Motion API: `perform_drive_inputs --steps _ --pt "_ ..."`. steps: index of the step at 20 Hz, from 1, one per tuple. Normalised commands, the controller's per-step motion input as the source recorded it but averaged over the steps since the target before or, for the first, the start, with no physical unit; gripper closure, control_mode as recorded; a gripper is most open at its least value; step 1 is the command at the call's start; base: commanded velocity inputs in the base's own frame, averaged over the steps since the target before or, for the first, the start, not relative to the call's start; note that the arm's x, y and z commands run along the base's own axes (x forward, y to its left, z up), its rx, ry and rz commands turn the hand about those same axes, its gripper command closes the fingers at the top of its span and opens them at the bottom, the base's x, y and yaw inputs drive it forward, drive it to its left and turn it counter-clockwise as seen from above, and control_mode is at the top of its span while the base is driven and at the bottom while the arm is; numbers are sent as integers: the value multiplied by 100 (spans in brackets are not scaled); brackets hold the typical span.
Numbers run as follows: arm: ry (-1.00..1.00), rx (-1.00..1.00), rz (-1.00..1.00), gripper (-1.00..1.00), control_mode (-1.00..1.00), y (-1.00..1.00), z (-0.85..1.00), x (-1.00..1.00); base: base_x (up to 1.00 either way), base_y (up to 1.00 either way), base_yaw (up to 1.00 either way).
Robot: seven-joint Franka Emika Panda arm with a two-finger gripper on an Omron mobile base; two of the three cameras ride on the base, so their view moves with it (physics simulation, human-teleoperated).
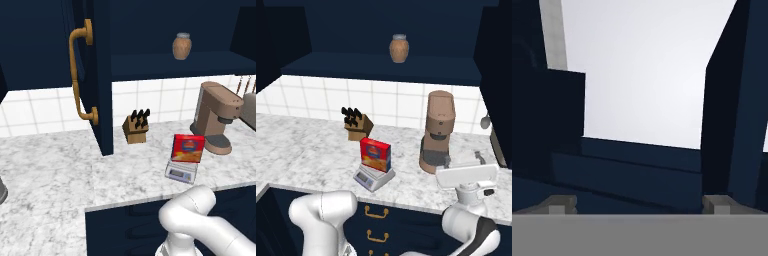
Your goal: Pick the boxed food and place it on the digital scale for weighing, and close the cabinet.
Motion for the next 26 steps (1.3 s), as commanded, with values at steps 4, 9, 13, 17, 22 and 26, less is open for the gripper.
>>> perform_drive_inputs --steps 4,9,13,17,22,26 --pt "0 3 0 -100 -100 -25 -7 20 0 0 0" --pt "12 1 -1 -100 -100 -38 0 6 0 0 0" --pt "33 0 -3 -100 -100 -44 -1 1 0 0 0" --pt "24 1 0 -100 -100 -57 0 0 0 0 0" --pt "26 0 0 -100 -100 -48 -9 0 0 0 0" --pt "15 0 0 -100 -100 -38 -9 0 0 0 0"
